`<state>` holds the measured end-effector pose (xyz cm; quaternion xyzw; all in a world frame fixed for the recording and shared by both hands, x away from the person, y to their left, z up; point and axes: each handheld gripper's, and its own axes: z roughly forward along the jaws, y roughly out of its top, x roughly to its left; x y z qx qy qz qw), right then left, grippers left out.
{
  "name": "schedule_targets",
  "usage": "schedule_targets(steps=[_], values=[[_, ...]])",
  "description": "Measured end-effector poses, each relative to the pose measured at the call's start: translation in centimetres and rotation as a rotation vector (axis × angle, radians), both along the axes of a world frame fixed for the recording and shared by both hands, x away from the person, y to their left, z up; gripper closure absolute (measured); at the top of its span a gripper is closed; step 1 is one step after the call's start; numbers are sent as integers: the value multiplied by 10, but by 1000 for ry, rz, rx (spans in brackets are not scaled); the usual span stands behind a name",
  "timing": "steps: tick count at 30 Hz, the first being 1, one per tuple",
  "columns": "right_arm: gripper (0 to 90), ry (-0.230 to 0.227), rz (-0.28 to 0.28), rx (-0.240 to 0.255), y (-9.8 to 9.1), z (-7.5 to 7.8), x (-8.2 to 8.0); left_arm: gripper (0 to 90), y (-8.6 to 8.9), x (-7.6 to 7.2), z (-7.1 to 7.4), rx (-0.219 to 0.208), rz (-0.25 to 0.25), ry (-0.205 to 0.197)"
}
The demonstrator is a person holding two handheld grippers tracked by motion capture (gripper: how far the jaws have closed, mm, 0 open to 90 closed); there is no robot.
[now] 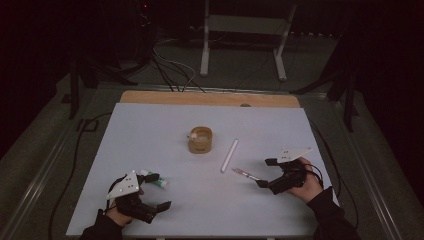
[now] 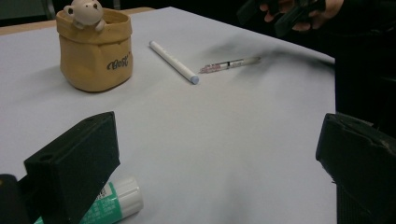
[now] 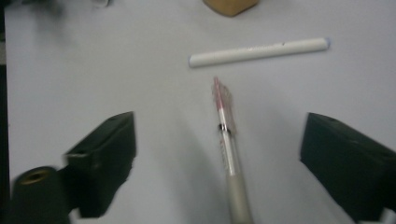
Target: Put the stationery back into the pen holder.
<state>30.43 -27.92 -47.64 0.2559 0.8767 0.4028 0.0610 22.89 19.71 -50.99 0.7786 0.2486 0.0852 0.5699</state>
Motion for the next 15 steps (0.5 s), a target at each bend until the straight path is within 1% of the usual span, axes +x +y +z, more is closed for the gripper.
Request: schedule_targets(steps=[1,2,3,4,5,6,7,9,11,13,14,15], values=[[132,0,0,0,0,0,0,0,0,0,0,0,0,0],[192,-2,4,-21,0,-4,-1,0,0,0,0,1,0,-1],[192,-2,4,-21,0,-4,-1,0,0,0,0,1,0,-1],[290,6,7,-40,0,-7,-2,0,0,0,0,1,-1,-2],[290,6,7,-40,0,-7,-2,0,0,0,0,1,-1,-2],[360,-3,2,-58,0,-11,-2,0,0,0,0,2,-2,-1],[360,-3,2,-58,0,-11,-2,0,0,0,0,2,-2,0],[444,-8,4,-65,-1,-16,-1,0,0,0,0,1,-3,-1],[464,-19,4,-85,-1,-19,-1,0,0,0,0,2,-4,0],[475,-17,6,-100,-2,-22,0,0,0,0,0,2,-3,1],[502,-20,9,-106,-2,-23,1,0,0,0,0,1,-4,1],[507,-16,18,-113,-2,-25,2,0,-1,0,0,1,-4,1]])
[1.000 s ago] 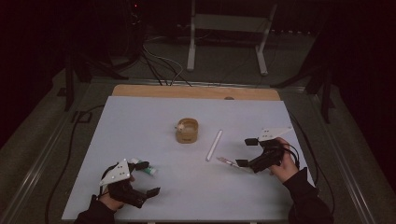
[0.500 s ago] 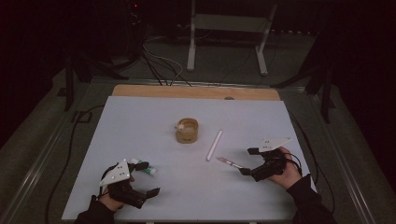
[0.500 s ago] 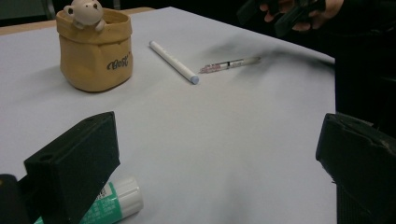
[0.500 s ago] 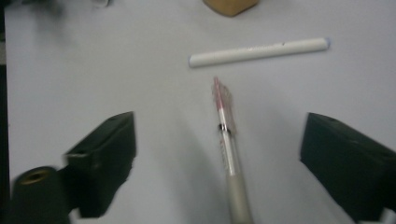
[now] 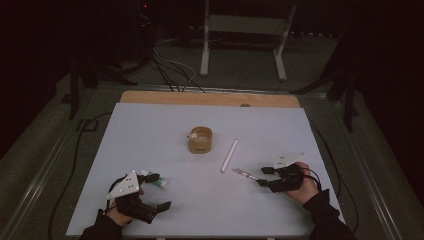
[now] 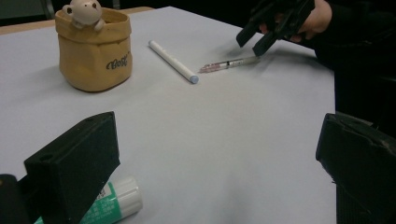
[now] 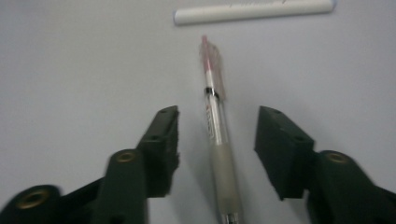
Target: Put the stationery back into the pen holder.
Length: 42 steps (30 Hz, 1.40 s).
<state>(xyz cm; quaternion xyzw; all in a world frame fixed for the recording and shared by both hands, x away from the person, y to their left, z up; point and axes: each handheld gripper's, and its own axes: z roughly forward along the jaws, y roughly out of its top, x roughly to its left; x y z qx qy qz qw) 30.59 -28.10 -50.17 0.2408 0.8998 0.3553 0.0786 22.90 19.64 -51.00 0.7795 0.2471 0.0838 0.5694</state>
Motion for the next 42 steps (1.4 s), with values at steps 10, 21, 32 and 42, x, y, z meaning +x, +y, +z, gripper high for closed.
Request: schedule_targets(steps=[10,21,32,42], values=[[623,-14,55,-69,2,-10,5,0,0,0,0,3,1,-1],[768,34,84,-125,4,-13,10,0,0,-1,0,6,-1,-5],[798,84,35,-120,6,-8,10,1,-3,-3,2,7,-11,-48],[797,89,44,-79,6,5,8,0,-10,-4,7,62,-31,-42]])
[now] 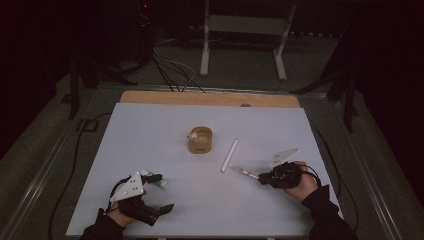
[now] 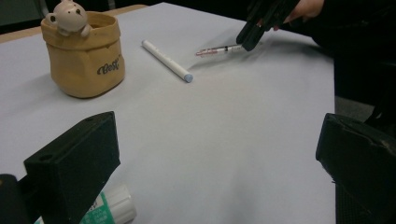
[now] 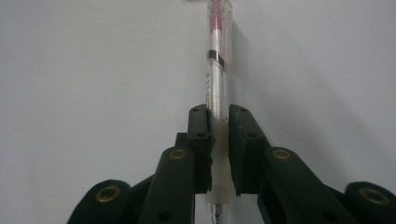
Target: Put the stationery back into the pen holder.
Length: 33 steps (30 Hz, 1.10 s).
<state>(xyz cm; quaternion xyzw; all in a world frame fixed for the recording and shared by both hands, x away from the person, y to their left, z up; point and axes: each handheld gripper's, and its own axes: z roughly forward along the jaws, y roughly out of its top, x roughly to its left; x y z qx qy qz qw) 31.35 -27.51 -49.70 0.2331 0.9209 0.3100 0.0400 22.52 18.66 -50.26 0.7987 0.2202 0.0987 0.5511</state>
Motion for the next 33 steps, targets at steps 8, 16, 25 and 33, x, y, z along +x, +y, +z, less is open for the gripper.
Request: schedule_targets(steps=[8,16,25,33], values=[[797,3,26,9,10,10,2,0,-12,1,10,44,-33,0],[797,8,54,24,26,22,5,0,-22,4,20,73,-70,-9],[797,22,103,35,48,26,8,1,-35,8,32,113,-75,-57],[797,46,156,32,75,24,11,1,-47,13,40,148,-83,-99]])
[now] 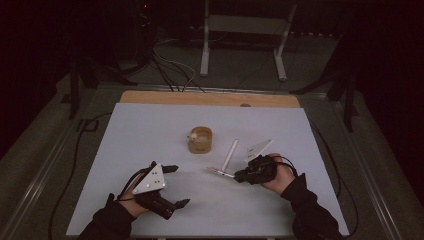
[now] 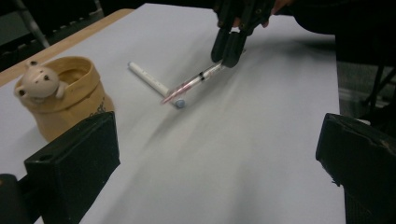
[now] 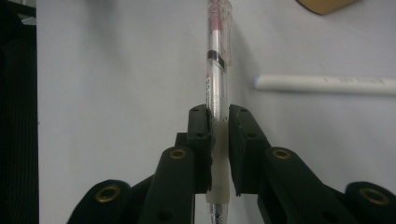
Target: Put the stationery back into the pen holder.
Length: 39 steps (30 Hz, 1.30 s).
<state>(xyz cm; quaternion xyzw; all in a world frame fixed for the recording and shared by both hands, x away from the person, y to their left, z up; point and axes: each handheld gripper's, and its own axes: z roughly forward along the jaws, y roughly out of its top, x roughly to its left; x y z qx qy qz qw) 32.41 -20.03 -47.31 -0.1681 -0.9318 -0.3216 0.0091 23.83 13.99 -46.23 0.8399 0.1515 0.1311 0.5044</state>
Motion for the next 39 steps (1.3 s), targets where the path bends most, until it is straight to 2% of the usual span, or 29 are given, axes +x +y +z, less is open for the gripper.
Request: schedule_targets(steps=[10,12,16,19,22,23,24,26,28,29,30,31,32,33,34,35,36,37,38,39], values=[[796,15,51,-19,32,0,1,1,-21,-1,3,107,-49,-66],[796,21,53,-16,36,0,2,1,-26,-1,2,130,-60,-58],[796,30,57,-16,43,2,3,1,-34,0,0,151,-51,-44],[797,36,58,-18,47,3,4,1,-40,0,-2,205,-35,-70],[796,43,57,-16,50,5,3,1,-45,1,-4,262,-40,-103],[796,45,60,-19,50,6,3,1,-45,1,-4,262,-40,-103],[796,44,62,-23,51,6,3,3,-49,-1,-7,291,-31,-141],[796,50,59,-26,53,6,3,61,-53,-2,-8,330,-22,-195],[796,54,62,-33,54,6,2,80,-56,-3,-11,361,-19,-243],[796,56,60,-35,54,6,2,129,-57,-5,-12,377,-8,-289],[796,57,64,-34,55,6,3,166,-58,-5,-13,397,-5,-316],[796,62,66,-32,56,6,3,168,-60,-6,-14,418,1,-348],[796,65,66,-27,56,7,3,196,-60,-6,-14,418,1,-348],[796,63,69,-30,57,7,3,225,-63,-9,-17,459,6,-414],[796,66,66,-31,58,7,3,233,-64,-10,-18,481,-3,-424],[796,73,66,-29,59,7,3,258,-66,-11,-20,485,2,-440],[796,75,68,-30,60,7,3,294,-68,-12,-21,503,3,-473],[796,77,63,-31,61,7,2,313,-70,-13,-24,501,4,-488],[796,76,72,-35,62,8,3,335,-69,-13,-22,569,-11,-514],[796,80,74,-33,62,8,2,361,-70,-14,-23,591,-9,-536]])
